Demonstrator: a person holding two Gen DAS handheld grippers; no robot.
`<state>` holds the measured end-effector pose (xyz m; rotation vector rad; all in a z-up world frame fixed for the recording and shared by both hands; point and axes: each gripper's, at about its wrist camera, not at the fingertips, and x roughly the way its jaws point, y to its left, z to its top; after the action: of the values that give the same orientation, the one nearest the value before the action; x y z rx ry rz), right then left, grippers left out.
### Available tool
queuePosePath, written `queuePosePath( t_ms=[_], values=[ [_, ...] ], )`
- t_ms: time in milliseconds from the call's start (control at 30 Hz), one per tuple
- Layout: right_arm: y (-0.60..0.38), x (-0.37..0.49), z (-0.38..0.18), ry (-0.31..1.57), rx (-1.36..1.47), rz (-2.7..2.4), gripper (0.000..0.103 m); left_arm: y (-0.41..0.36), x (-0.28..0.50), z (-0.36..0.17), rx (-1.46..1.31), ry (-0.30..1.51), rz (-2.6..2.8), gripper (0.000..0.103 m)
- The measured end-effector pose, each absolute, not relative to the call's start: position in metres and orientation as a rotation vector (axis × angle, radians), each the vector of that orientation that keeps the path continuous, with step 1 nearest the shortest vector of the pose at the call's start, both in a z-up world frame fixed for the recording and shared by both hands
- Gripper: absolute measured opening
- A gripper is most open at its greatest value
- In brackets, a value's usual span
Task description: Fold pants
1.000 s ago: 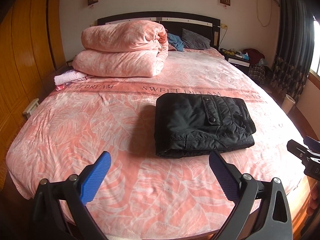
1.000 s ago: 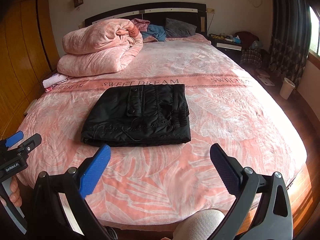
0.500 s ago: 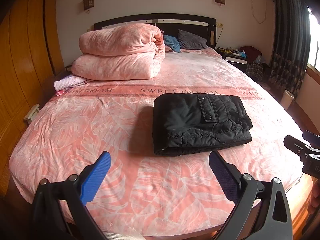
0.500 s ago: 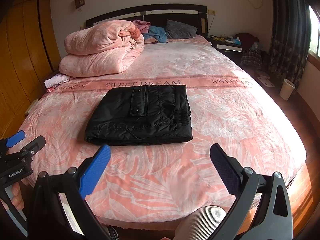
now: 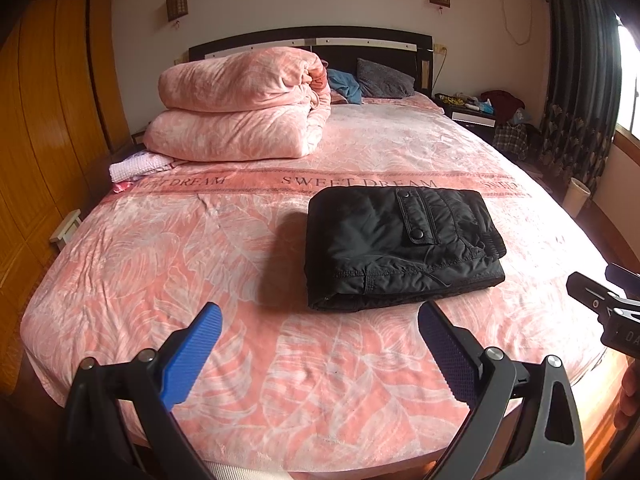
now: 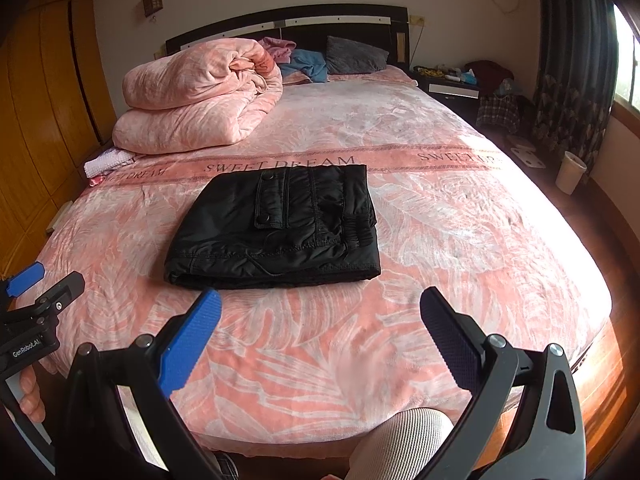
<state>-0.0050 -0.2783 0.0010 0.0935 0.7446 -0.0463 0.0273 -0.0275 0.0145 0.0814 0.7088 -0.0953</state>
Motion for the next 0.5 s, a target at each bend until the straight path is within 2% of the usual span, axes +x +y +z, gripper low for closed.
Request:
queuePosePath(
  t_ms=[500],
  values=[
    [-0.2786,0.0002,-0.0040,0.751,0.092,-0.040,0.100,-0.0233,0.0327,0.0091,0.083,0.722,-0.088,0.099]
  ],
)
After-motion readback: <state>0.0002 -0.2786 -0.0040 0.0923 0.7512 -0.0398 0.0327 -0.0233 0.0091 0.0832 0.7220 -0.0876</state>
